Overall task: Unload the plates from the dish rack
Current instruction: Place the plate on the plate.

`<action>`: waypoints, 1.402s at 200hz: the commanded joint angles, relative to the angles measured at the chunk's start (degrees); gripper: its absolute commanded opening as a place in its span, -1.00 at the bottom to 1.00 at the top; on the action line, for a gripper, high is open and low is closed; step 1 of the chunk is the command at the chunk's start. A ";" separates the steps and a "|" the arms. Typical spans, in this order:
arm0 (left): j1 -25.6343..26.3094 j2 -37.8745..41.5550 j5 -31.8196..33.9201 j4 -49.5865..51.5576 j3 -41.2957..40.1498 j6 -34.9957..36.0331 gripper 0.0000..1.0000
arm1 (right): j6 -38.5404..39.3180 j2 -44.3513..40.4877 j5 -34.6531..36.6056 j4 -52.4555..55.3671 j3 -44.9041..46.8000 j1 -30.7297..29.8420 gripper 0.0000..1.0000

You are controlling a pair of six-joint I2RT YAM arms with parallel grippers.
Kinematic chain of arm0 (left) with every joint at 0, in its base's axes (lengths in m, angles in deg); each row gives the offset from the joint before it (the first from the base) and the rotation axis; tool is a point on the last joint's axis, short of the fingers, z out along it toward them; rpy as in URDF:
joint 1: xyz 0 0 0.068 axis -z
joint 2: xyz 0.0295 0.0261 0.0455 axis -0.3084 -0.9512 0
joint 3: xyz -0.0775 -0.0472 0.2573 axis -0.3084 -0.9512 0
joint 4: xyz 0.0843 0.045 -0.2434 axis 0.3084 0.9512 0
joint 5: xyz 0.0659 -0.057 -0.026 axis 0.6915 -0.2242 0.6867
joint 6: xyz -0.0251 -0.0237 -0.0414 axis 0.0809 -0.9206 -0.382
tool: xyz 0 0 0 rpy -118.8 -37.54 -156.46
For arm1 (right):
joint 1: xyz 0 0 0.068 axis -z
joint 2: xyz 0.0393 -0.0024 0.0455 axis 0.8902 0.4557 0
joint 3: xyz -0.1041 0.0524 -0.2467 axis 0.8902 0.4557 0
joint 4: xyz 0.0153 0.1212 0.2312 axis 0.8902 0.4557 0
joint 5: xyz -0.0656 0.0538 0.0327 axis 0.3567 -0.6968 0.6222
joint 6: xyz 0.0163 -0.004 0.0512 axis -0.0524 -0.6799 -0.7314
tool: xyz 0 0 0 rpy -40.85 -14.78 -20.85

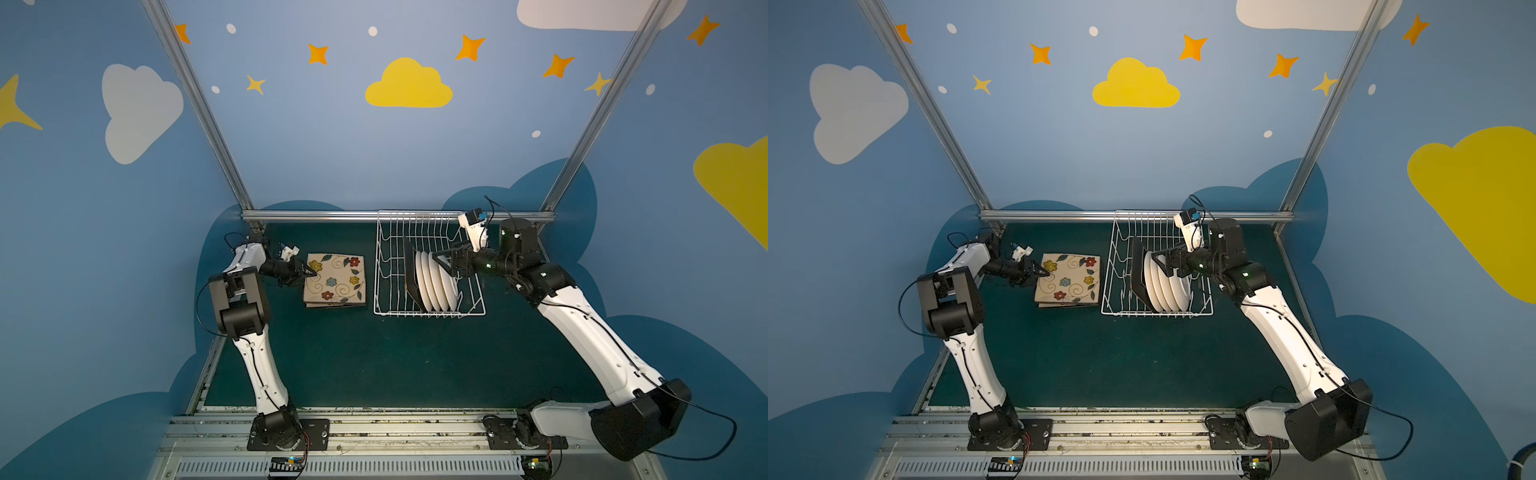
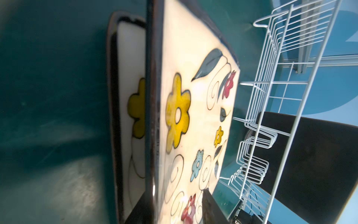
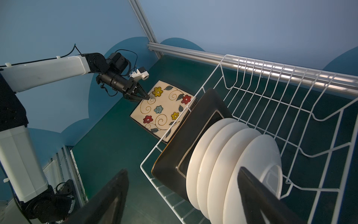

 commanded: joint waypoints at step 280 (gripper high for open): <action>-1.64 18.71 6.58 -8.33 -5.38 -9.93 0.99 | 0.51 0.50 0.96 -1.26 -0.49 -1.03 0.76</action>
